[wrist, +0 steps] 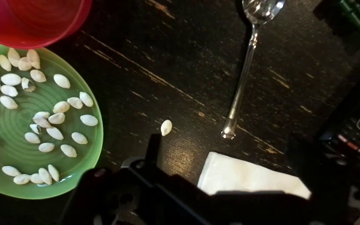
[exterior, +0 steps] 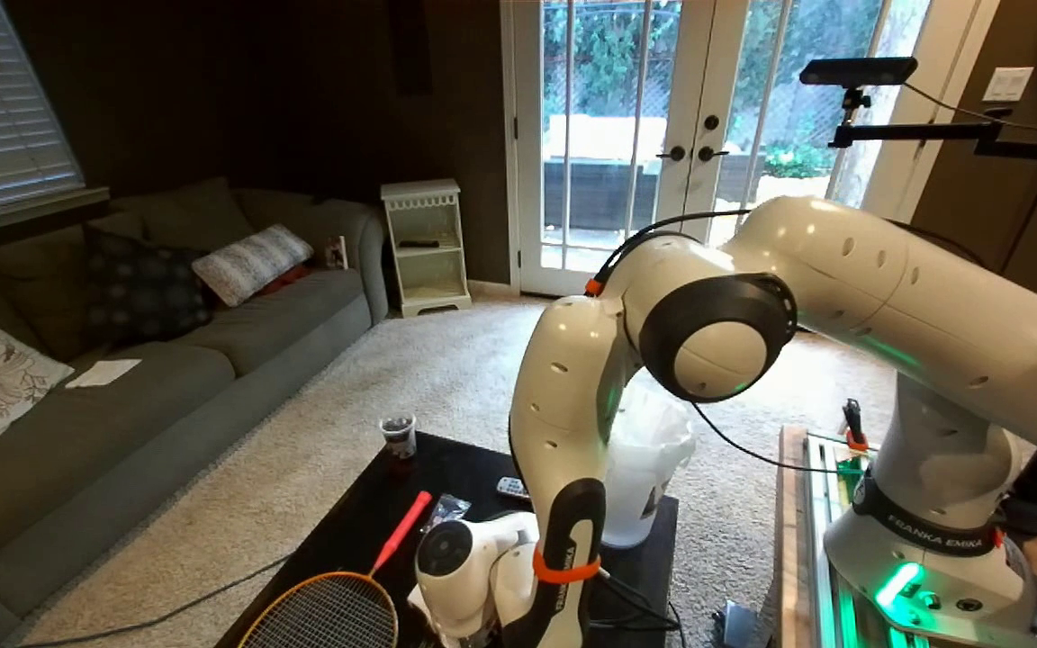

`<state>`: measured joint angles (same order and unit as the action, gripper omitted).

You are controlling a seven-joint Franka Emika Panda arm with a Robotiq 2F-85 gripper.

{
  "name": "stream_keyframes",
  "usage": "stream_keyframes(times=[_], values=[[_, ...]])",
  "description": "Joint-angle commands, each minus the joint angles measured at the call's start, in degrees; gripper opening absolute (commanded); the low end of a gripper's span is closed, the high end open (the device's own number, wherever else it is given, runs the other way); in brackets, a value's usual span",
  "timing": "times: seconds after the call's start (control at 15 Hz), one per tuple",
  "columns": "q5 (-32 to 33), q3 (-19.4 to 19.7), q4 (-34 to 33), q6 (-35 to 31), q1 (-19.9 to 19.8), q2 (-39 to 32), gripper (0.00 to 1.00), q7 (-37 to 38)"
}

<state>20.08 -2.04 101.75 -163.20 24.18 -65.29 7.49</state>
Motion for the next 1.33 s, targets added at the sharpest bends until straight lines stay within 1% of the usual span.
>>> stream_keyframes(times=[0.0, 0.47, 0.87, 1.27], values=[[-2.7, 0.0, -5.6, -3.1, -0.2, -5.3, 1.0, -2.9], [-5.4, -0.5, -11.9, -2.8, -1.1, -11.0, 1.0, -5.0], [-6.9, -0.3, -14.9, -3.2, -1.9, -14.0, 1.0, -4.7], [-7.6, 1.2, -17.1, -3.1, -1.3, -15.6, 1.0, -3.6]])
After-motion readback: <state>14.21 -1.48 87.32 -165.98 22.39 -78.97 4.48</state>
